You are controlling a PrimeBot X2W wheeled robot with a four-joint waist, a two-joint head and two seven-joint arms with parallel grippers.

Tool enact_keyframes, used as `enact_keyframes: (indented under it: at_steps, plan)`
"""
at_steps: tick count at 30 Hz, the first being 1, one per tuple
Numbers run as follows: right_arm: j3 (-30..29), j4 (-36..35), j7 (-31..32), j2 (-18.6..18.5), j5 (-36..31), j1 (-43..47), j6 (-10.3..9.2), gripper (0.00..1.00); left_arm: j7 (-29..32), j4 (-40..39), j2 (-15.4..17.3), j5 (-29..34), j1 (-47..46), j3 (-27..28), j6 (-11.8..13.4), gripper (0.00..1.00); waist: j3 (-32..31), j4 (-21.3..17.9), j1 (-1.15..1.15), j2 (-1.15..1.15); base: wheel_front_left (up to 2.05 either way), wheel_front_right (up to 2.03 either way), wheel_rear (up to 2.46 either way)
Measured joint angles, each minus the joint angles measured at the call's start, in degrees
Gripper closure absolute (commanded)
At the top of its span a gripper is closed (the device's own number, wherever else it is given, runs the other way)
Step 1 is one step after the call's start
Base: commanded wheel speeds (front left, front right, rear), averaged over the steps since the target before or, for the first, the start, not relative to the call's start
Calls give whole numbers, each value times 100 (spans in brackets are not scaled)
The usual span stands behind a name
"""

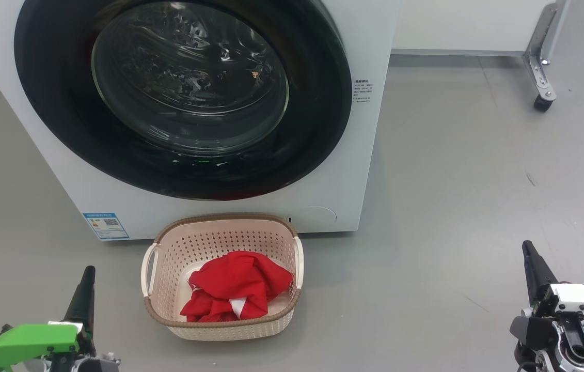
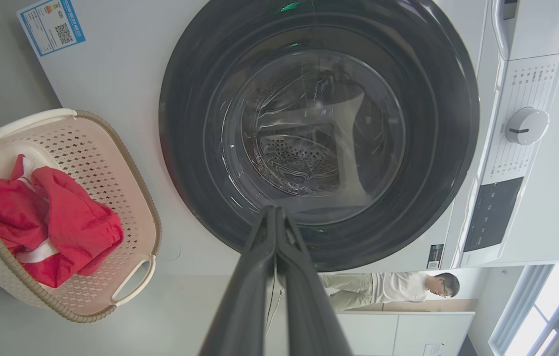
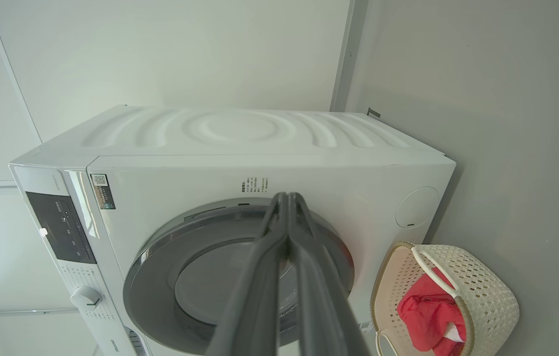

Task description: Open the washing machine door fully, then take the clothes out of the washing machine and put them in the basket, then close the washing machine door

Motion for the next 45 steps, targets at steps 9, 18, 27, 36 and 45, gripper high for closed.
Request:
enact_keyframes:
  at_steps: [9, 18, 27, 36, 45]
  plan:
    - [-1, 0, 0, 0, 0, -1, 0, 100, 1, 22, 0, 0, -3, 5, 0, 100, -1, 0, 0, 0, 0, 0, 0]
    - [-4, 1, 1, 0, 0, -1, 0, 100, 1, 37, 0, 0, -23, 11, 0, 100, -1, 0, 0, 0, 0, 0, 0]
    - [-9, 1, 1, 0, 0, -2, 0, 100, 1, 43, 0, 0, -28, 16, 0, 100, -1, 0, 0, 0, 0, 0, 0]
    - [-15, 0, 1, 0, 0, -2, 0, 100, 2, 47, 0, 0, -31, 21, -1, 100, -1, 0, 0, 0, 0, 0, 0]
    - [-19, -1, 1, 1, 0, -2, 0, 100, 2, 49, 0, 0, -33, 25, -1, 100, -1, 0, 0, 0, 0, 0, 0]
